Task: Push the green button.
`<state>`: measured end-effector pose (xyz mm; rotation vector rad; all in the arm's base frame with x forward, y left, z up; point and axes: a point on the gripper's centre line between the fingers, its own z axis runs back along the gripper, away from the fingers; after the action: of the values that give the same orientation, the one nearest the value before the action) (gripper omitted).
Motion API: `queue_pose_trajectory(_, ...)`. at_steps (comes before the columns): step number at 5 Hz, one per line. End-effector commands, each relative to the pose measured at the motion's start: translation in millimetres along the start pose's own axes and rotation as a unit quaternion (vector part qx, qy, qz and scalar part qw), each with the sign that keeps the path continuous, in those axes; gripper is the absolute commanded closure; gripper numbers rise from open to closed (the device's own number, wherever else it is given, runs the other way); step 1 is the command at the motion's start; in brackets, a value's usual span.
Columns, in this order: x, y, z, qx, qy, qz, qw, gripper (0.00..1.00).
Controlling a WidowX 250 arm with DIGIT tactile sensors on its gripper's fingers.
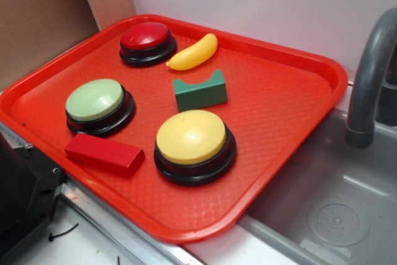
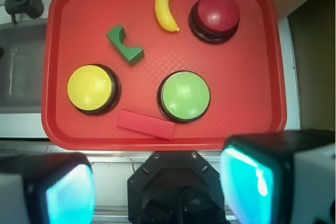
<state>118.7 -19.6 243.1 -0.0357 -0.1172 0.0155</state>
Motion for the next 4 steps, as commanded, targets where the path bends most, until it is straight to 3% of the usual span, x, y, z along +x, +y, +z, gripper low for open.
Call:
queue_pose_trajectory(1,0,0,0,0.000,0.000,0.000,1.000,0.00)
queue_pose_trajectory(2,44,23,-55,0.039,0.007,-0.040,0.998,0.00)
queue_pose_trajectory(3,65,23,-101,0.032,0.016,-0.090,0.995,0.00)
queue_pose_trajectory(4,65,32,-152,0.032,0.044,-0.121,0.991,0.00)
